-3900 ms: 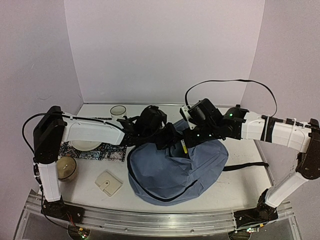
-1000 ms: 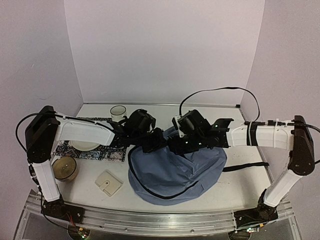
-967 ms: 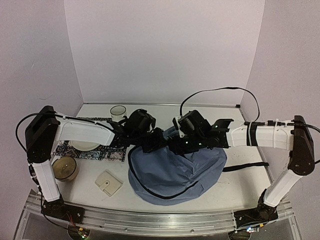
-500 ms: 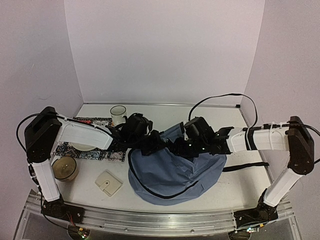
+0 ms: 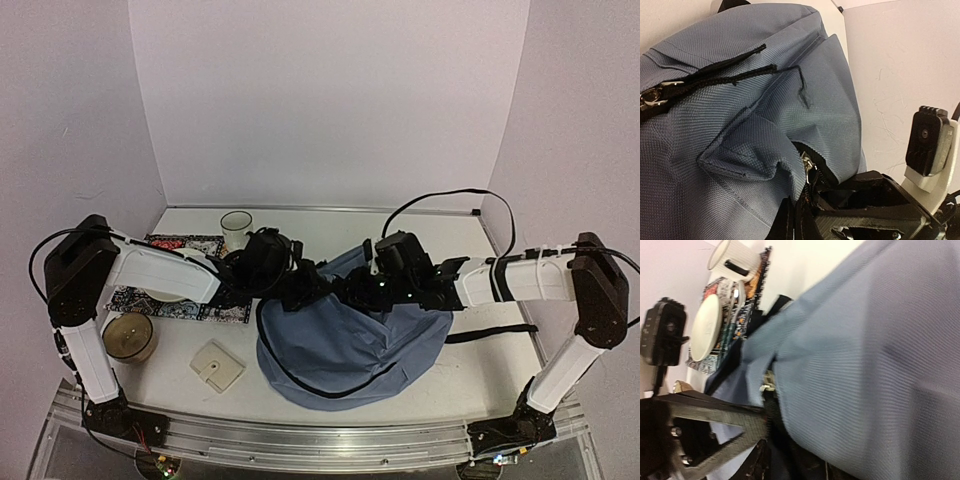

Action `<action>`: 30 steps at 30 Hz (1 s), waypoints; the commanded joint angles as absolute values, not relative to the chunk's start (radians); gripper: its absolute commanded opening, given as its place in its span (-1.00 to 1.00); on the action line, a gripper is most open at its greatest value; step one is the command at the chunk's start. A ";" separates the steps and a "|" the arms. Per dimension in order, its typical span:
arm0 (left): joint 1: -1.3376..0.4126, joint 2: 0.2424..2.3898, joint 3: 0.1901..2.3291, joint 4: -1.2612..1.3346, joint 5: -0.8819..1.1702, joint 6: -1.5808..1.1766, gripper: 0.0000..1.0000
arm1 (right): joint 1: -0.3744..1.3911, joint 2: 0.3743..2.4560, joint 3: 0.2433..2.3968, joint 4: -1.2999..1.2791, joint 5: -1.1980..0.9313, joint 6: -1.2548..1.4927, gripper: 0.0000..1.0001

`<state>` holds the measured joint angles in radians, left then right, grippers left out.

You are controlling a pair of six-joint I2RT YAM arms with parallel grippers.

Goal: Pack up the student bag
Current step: Hold the lower front pocket of the student bag, then grab the lower front pocket of the student bag.

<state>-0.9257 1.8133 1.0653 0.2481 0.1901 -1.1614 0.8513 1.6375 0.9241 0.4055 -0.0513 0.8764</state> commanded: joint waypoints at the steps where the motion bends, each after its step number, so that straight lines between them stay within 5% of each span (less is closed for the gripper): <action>1: -0.925 1.781 1.060 0.296 0.225 -1.175 -1.00 | 0.843 1.661 0.964 0.491 -0.100 0.839 -0.27; 12: -0.923 1.757 1.043 0.296 0.171 -1.153 -1.00 | 0.839 1.616 0.946 0.482 -0.113 0.807 -1.00; 25: -0.897 1.753 1.054 0.295 0.136 -1.155 -1.00 | 0.837 1.462 0.860 0.282 -0.175 0.743 -1.00; 27: -0.897 1.756 1.061 0.296 0.143 -1.153 -0.87 | 0.838 1.452 0.842 0.259 -0.193 0.734 -1.00; 30: -0.896 1.764 1.075 0.296 0.161 -1.148 -0.42 | 0.838 1.458 0.836 0.246 -0.207 0.714 -1.00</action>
<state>-0.9218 1.7996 1.0492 0.2725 0.1949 -1.1542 0.8362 1.4922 0.8570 0.3398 -0.1470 0.7566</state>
